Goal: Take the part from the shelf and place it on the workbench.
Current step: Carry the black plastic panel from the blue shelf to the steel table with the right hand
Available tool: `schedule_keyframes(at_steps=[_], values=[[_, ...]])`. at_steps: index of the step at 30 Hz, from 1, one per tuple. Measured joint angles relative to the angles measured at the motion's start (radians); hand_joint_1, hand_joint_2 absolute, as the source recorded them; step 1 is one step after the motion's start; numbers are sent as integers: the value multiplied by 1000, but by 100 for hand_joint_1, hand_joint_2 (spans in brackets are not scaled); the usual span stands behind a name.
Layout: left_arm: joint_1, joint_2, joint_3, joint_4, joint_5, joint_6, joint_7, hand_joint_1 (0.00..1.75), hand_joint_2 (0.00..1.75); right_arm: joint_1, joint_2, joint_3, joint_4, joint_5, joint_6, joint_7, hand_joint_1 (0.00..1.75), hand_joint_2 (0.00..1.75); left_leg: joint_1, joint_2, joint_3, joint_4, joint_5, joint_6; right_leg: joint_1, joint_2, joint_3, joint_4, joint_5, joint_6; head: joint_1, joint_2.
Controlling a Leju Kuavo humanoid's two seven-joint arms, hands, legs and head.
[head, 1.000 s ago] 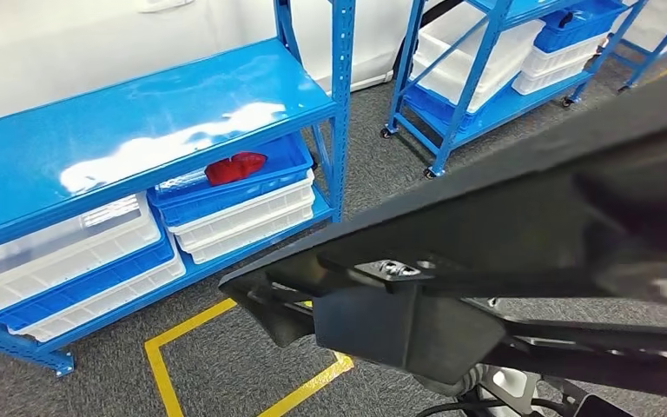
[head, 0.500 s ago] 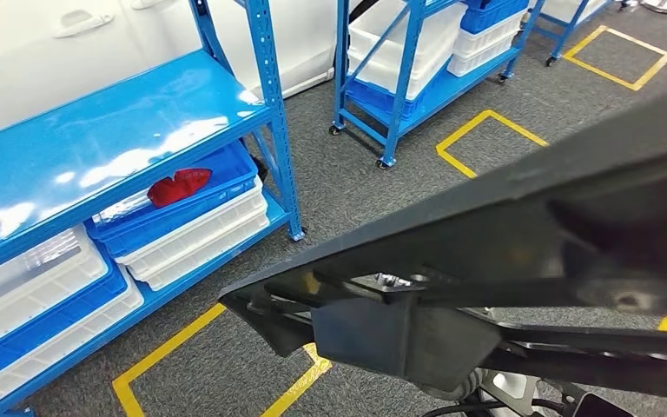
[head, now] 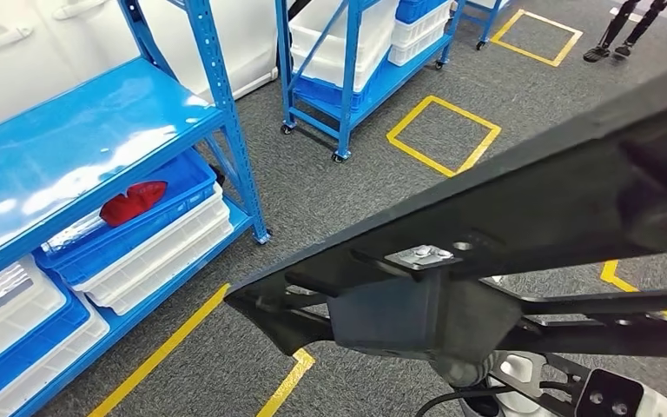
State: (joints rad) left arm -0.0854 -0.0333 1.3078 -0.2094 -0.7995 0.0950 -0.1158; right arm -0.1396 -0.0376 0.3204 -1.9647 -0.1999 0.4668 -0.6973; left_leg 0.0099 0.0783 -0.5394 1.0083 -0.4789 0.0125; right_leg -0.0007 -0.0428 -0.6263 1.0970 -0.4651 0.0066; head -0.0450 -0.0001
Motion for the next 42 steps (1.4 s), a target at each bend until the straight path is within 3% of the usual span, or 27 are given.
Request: schedule_keyframes(at_steps=[2, 4, 5, 7, 9, 10, 11, 12, 14, 16, 18, 20, 22, 24, 26, 27, 28, 29, 31, 33, 35, 36, 38, 39, 41, 42], values=[[0, 0, 1, 0, -4, 1, 0, 0, 0, 2, 9, -10, 3, 5, 5, 0, 150, 175, -3, 17, 3, -1, -3, -9, 11, -26, 35, -73, 13, -13, 0, 0], [0, 1, 1, 0, -8, 0, 0, 0, 0, 10, 18, -23, 4, 13, 10, 0, 150, 175, -4, 36, 7, -4, -5, -19, 14, -9, 33, -79, 14, -21, 0, 0], [-2, 3, 1, 0, -10, -1, 0, 0, 0, 15, 22, -30, 3, 16, 14, 0, 150, 175, -3, 33, 9, -2, -9, -25, 11, 1, 35, -84, 17, -25, 0, 0], [-3, 7, 1, -1, -14, -5, 0, 0, 0, 21, 32, -41, 3, 19, 18, -1, 150, 175, 0, -6, -6, 44, -45, -33, 4, 22, 39, -94, 24, -35, 0, 0], [1, 12, 0, -1, -18, -11, 0, 0, 0, 25, 43, -48, 2, 21, 20, -1, 150, 175, 2, -55, -62, 170, -112, -38, 0, 45, 39, -97, 27, -42, 0, 0], [4, 14, 0, -1, -21, -14, 0, 0, 0, 29, 47, -51, 2, 25, 20, -1, 150, 175, 3, -65, -94, 236, -137, -40, 0, 59, 38, -96, 28, -43, 0, 0], [5, 16, 0, -1, -24, -17, 0, 0, 0, 33, 50, -55, 3, 29, 20, -1, 150, 175, 3, -69, -116, 278, -146, -42, 0, 72, 38, -96, 28, -43, 0, 0], [6, 17, 0, -1, -26, -20, 0, 0, 0, 37, 52, -58, 3, 34, 20, -1, 150, 175, 4, -70, -120, 282, -132, -43, -1, 86, 39, -94, 28, -43, 0, 0], [6, 18, -1, -1, -30, -25, -1, 0, 0, 43, 56, -64, 3, 42, 20, -1, 150, 175, 8, -84, -80, 184, -59, -45, -3, 114, 41, -89, 26, -38, 0, 0], [7, 19, -2, -1, -33, -34, -4, 0, 0, 49, 61, -68, 0, 55, 19, -1, 150, 175, 14, -129, -27, 60, -8, -43, -3, 140, 37, -77, 21, -28, 0, 0], [7, 19, -3, -1, -38, -46, -10, 0, 0, 63, 66, -71, -7, 70, 20, -1, 150, 175, 14, -153, -8, 16, -4, -35, -4, 163, 26, -71, 22, -15, 0, 0], [4, 18, -3, -1, -40, -54, -19, 0, 0, 78, 67, -74, -15, 77, 23, -1, 150, 175, 13, -132, -6, 10, -1, -22, -6, 177, 19, -70, 26, -3, 0, 0], [1, 16, -4, -1, -40, -58, -25, 0, 0, 86, 67, -77, -22, 80, 26, -1, 150, 175, 15, -106, -4, 3, 4, -8, -4, 135, -1, -32, 2, 7, 0, 0], [2, 14, -4, -1, -41, -58, -25, 0, 0, 86, 67, -77, -25, 86, 27, -1, 150, 175, 11, -79, -4, 0, 4, 3, -4, 75, -56, 80, -56, 14, 0, 0], [5, 14, -5, -1, -41, -58, -25, 0, 0, 87, 67, -77, -25, 90, 25, -1, 150, 175, 7, -50, -4, 0, 2, 7, -7, 55, -114, 196, -99, 18, 0, 0], [5, 13, -5, -1, -41, -58, -24, 0, 0, 87, 67, -77, -25, 91, 24, -1, 150, 175, 6, -37, -3, 0, 1, 7, -7, 51, -122, 214, -96, 19, 0, 0], [4, 12, -5, -1, -42, -58, -23, 0, 0, 87, 67, -77, -25, 92, 21, -1, 150, 175, 5, -25, -2, 0, 0, 6, -7, 46, -109, 191, -76, 17, 0, 0], [3, 11, -6, -1, -43, -58, -21, 0, 0, 87, 67, -77, -25, 95, 15, -1, 150, 175, 4, -14, 1, 0, -2, 5, -5, 34, -76, 130, -43, 12, 0, 0], [1, 6, -9, -1, -49, -58, -15, 0, 0, 85, 67, -76, -25, 107, -3, -1, 150, 175, 0, 4, 7, 1, -8, -1, 6, -18, 0, -11, 5, -4, 0, 0], [1, 1, -14, -1, -54, -56, -7, 0, 0, 83, 66, -72, -25, 121, -23, 0, 150, 175, -4, 23, 11, 1, -13, -9, 18, -46, 29, -73, 12, -17, 0, 0], [1, -3, -21, -1, -56, -53, 0, 0, 0, 84, 65, -67, -25, 127, -36, 0, 150, 175, -6, 43, 15, -2, -17, -18, 17, -22, 29, -80, 15, -26, 0, 0], [0, -5, -24, -1, -55, -50, 3, 0, 0, 84, 64, -62, -24, 127, -38, 0, 150, 175, -5, 35, 16, 2, -24, -22, 14, -10, 31, -86, 19, -31, 0, 0], [-1, -10, -26, 0, -48, -46, 7, 0, 0, 77, 62, -46, -20, 121, -34, 0, 150, 175, -2, -12, -7, 63, -65, -28, 6, 14, 37, -98, 27, -42, 0, 0], [1, -11, -26, 0, -43, -43, 8, 0, 0, 71, 62, -35, -15, 118, -31, 0, 150, 175, 1, -42, -33, 123, -96, -30, 6, 26, 37, -100, 28, -45, 0, 0], [5, -13, -24, 0, -36, -41, 8, 0, 0, 59, 60, -13, -1, 112, -28, 0, 150, 175, 2, -66, -98, 248, -141, -35, 5, 56, 37, -99, 29, -46, 0, 0], [6, -14, -24, 0, -34, -41, 7, 0, 0, 53, 59, -3, 8, 109, -28, 0, 150, 175, 2, -69, -117, 277, -140, -37, 5, 71, 38, -98, 29, -46, 0, 0]])
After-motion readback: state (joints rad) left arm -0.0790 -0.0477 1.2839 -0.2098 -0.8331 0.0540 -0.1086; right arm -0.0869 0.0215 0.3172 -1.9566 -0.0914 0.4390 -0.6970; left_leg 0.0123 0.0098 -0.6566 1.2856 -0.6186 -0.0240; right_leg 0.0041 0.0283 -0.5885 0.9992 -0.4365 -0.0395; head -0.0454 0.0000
